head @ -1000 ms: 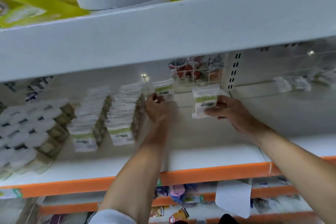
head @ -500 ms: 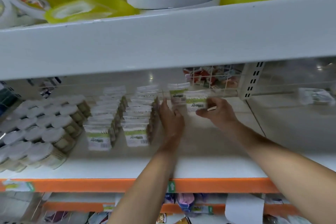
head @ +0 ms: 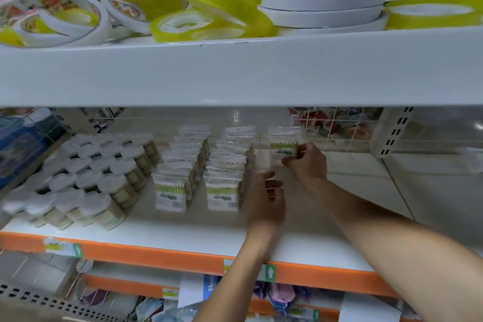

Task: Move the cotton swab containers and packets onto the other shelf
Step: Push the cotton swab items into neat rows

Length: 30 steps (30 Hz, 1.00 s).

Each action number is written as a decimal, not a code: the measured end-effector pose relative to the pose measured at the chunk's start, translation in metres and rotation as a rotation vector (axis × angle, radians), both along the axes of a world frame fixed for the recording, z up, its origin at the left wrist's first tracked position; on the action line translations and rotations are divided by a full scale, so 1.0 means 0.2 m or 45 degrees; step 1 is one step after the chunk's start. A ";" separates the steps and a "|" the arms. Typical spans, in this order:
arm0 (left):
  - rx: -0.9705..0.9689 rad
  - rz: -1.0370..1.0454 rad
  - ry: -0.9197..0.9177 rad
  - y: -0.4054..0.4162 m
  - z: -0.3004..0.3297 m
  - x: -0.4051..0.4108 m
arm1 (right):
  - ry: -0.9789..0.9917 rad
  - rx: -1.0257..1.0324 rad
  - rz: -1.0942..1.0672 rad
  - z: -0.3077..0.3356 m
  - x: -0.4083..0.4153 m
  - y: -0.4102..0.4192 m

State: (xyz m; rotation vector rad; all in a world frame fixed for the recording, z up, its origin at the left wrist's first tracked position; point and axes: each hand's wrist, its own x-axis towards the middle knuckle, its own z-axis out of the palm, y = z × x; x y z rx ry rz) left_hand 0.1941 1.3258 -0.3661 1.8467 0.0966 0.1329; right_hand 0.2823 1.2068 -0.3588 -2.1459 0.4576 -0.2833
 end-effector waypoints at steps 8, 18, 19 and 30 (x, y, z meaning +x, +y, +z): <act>0.013 -0.067 0.044 -0.02 -0.01 -0.06 | 0.069 0.102 0.013 0.01 -0.06 -0.05; 0.202 -0.267 0.132 -0.32 0.12 -0.02 | 0.117 0.110 0.171 0.08 -0.42 -0.47; 0.203 -0.285 0.133 -0.36 0.13 -0.02 | 0.115 0.126 0.179 0.08 -0.46 -0.52; 0.332 -0.479 0.095 -0.91 0.17 -0.28 | 0.140 0.474 -0.098 0.17 -0.90 -1.08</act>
